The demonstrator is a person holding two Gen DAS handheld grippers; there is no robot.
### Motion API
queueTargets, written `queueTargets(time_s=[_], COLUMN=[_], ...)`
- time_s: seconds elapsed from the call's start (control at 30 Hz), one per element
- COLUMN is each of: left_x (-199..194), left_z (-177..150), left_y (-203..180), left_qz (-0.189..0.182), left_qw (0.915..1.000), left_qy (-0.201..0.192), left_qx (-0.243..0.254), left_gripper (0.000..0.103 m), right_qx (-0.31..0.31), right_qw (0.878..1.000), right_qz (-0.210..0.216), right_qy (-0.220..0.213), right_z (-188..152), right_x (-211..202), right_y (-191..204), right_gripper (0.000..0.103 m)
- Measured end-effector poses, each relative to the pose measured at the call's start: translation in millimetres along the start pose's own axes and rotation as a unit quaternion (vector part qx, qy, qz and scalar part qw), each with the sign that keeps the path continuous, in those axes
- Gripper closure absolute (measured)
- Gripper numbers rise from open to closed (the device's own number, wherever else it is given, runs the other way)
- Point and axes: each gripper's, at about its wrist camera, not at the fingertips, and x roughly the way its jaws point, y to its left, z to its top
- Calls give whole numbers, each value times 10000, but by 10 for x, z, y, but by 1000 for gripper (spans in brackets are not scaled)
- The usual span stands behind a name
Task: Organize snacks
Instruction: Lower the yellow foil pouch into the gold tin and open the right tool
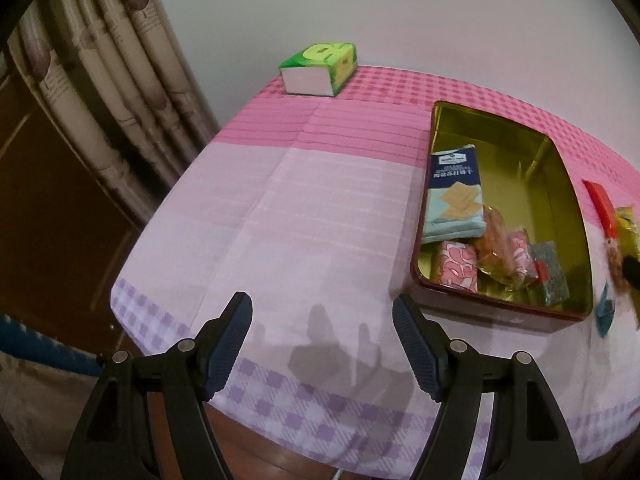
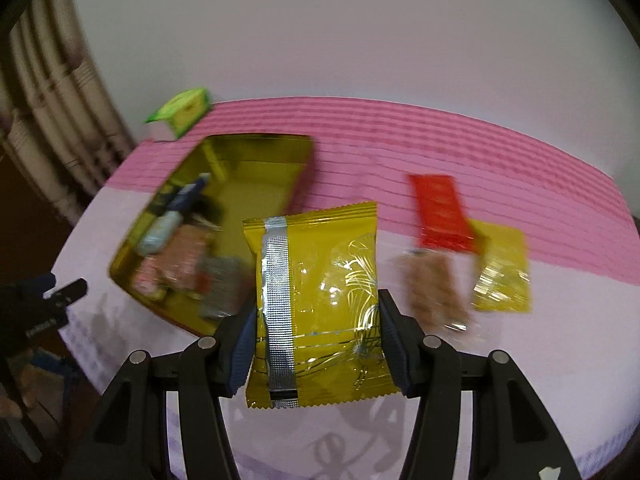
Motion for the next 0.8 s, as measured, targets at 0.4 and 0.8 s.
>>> queueTargets(time_s=[0.4, 0.8], left_x=[24, 60], left_z=[7, 12], left_y=[21, -3], left_qz=[22, -24], left_qw=[10000, 9999], left_qy=[39, 106], left_qx=[-35, -28], left_gripper=[30, 29], right_qx=[-178, -261], right_qw=[9993, 9987], right_qz=[167, 80], right_qy=[281, 432], right_z=[219, 231], right_x=[537, 748], right_y=[671, 773], right_gripper=[52, 51])
